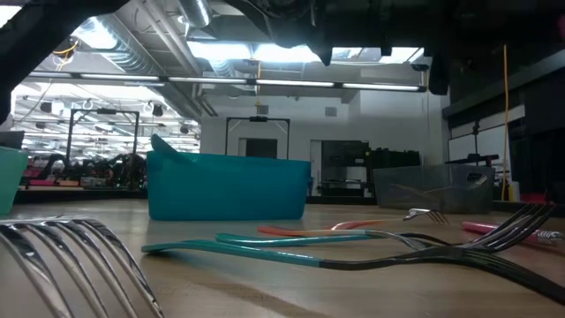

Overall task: Sort silverware by color (type)
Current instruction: Put the top left pink fork into the orange bin

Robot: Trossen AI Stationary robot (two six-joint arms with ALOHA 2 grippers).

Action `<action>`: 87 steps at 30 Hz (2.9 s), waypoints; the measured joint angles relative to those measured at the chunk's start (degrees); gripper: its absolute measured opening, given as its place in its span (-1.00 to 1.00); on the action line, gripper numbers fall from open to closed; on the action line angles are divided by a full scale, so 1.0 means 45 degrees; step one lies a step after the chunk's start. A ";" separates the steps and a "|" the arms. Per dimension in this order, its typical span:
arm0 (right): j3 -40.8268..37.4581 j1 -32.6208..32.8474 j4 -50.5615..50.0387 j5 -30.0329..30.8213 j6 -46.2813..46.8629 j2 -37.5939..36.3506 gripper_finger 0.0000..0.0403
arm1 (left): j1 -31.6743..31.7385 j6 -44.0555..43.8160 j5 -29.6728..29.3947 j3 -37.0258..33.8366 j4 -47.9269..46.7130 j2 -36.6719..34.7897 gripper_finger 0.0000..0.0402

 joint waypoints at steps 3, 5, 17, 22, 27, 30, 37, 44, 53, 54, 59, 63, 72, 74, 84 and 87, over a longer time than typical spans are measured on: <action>0.0000 0.0000 -0.0380 -0.0204 0.0375 -0.0592 -0.16 | 0.0110 -0.0013 -0.0025 0.0000 -0.0012 0.0000 -0.91; 0.0000 -0.0005 -0.0469 -0.0069 0.0440 -0.0956 -0.16 | 0.0138 -0.0099 -0.0086 0.0000 0.0075 0.0000 -0.91; 0.0002 -0.0015 -0.0868 0.2637 -0.0305 -0.1200 -0.16 | -0.0566 0.0662 -0.0602 0.0000 0.1114 0.0000 -0.91; 0.0000 -0.0015 -0.0859 0.3004 -0.0414 -0.0859 -0.16 | -0.0916 0.1980 -0.1219 0.0000 0.1158 0.0000 -0.90; 0.0000 -0.0015 -0.0850 0.3032 -0.0717 -0.0506 -0.16 | -0.1012 0.2249 -0.1337 0.0014 0.1435 0.0192 -0.90; 0.0000 -0.0015 -0.0800 0.3122 -0.0729 -0.0283 -0.16 | -0.1012 0.2249 -0.1176 0.0015 0.1444 0.0399 -0.90; 0.0002 -0.0015 -0.0785 0.3144 -0.0730 0.0126 -0.16 | -0.0988 0.1991 -0.1029 0.0015 0.1750 0.0808 -0.90; 0.0000 -0.0015 -0.0794 0.3144 -0.0731 0.0381 -0.16 | -0.0983 0.1987 -0.0918 0.0005 0.1674 0.1031 -0.90; 0.0000 -0.0015 -0.0802 0.3139 -0.0735 0.0382 -0.16 | -0.0979 0.2011 -0.1033 0.0005 0.1685 0.1020 -0.80; 0.0000 -0.0015 -0.0798 0.3139 -0.0735 0.0382 -0.16 | -0.0983 0.2011 -0.1094 0.0005 0.1675 0.1020 -0.79; 0.0000 -0.0015 -0.0808 0.3135 -0.0735 0.0382 -0.16 | -0.0978 0.2015 -0.1369 0.0005 0.1676 0.1020 -0.75; 0.0000 -0.0015 -0.0808 0.3134 -0.0735 0.0382 -0.16 | -0.0978 0.2020 -0.1381 0.0005 0.1676 0.1020 -0.74; 0.0000 -0.0015 -0.0824 0.3134 -0.0740 0.0382 -0.16 | -0.0979 0.2035 -0.1721 0.0005 0.1671 0.1015 -0.74; 0.0000 -0.0015 -0.0879 0.3134 -0.0735 0.0382 -0.16 | -0.0973 0.2035 -0.1990 0.0005 0.1671 0.1015 -0.74; 0.0001 -0.0015 -0.0875 0.3129 -0.0739 0.0382 -0.16 | -0.0698 0.2022 -0.2320 0.0005 0.1904 0.1015 -0.74; 0.0000 -0.0015 -0.0871 0.3129 -0.0735 0.0382 -0.16 | -0.0706 0.2021 -0.2318 0.0005 0.1906 0.1015 -0.74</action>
